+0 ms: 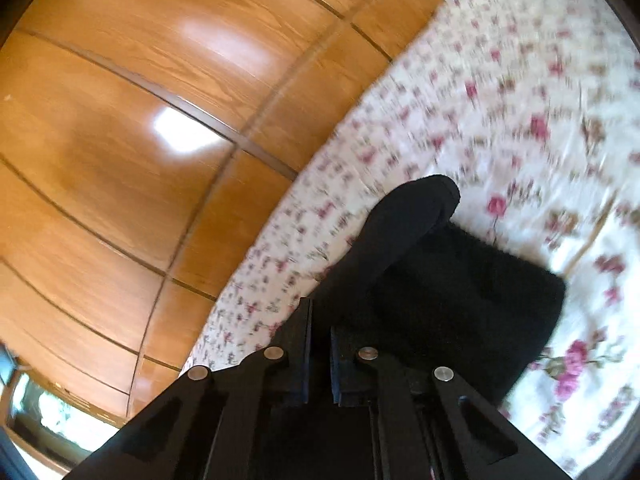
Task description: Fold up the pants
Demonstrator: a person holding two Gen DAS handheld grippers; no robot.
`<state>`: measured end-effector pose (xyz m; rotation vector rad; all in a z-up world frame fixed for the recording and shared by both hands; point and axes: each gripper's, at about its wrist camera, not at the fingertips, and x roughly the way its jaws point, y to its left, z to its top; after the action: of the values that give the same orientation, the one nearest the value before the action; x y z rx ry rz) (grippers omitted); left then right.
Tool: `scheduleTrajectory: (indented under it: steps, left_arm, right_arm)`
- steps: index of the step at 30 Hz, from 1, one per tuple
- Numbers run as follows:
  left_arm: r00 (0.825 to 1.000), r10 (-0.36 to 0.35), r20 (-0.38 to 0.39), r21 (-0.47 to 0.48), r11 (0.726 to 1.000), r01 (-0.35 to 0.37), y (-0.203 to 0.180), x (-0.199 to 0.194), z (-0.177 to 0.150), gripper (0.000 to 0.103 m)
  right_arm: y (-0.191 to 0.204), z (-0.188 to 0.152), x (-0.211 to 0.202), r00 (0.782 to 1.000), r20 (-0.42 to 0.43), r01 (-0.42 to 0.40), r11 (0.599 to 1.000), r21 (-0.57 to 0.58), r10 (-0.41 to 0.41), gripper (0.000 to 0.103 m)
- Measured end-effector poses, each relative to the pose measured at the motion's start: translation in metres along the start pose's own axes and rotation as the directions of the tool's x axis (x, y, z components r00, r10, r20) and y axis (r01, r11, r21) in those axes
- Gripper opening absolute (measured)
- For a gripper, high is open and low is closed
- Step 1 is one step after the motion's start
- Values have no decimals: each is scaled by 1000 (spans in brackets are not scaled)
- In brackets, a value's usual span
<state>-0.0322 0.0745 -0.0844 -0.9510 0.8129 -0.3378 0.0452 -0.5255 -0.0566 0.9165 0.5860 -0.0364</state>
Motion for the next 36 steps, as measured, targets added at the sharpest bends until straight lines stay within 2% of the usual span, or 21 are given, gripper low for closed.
scheduleTrajectory:
  steps: [4, 7, 10, 13, 15, 20, 24, 27, 29, 33, 36]
  left_arm:
    - [997, 58, -42, 30, 998, -57, 17, -4, -10, 7]
    - [993, 97, -68, 10, 995, -96, 39, 0, -18, 7]
    - [992, 108, -68, 19, 994, -107, 47, 6, -23, 7]
    - [989, 134, -65, 67, 989, -130, 38, 13, -21, 7]
    - [988, 145, -60, 90, 986, -139, 35, 13, -22, 7]
    - [992, 115, -59, 41, 993, -112, 40, 6, -28, 7]
    - [992, 114, -46, 63, 992, -111, 32, 4, -29, 8]
    - [996, 94, -13, 73, 993, -93, 25, -2, -27, 7]
    - [995, 94, -12, 74, 993, -93, 25, -6, -27, 7]
    - [991, 126, -48, 66, 990, -123, 36, -1, -32, 7]
    - [989, 137, -52, 72, 989, -133, 38, 2, -33, 8]
  right_arm:
    - [-14, -15, -8, 998, -44, 54, 998, -14, -54, 7]
    - [-40, -30, -4, 992, -79, 98, 994, 54, -93, 7]
    - [-53, -37, -3, 995, -67, 77, 991, 108, -70, 7]
    - [-49, -32, -2, 996, -67, 66, 993, 99, -60, 10]
    - [-51, -27, -1, 997, -71, 45, 989, 143, -35, 10]
    - [-62, -15, -3, 999, -32, 41, 974, 225, -34, 14]
    - [-50, -9, -12, 998, 3, 64, 986, 152, -65, 8]
    - [-31, -9, -34, 996, 72, 58, 997, 53, -61, 8]
    - [-29, -12, -43, 993, 91, 76, 997, 31, -78, 8]
    - [-49, -23, -34, 984, 38, 175, 984, 42, -177, 8]
    - [-58, -28, -26, 978, 28, 203, 978, 54, -205, 6]
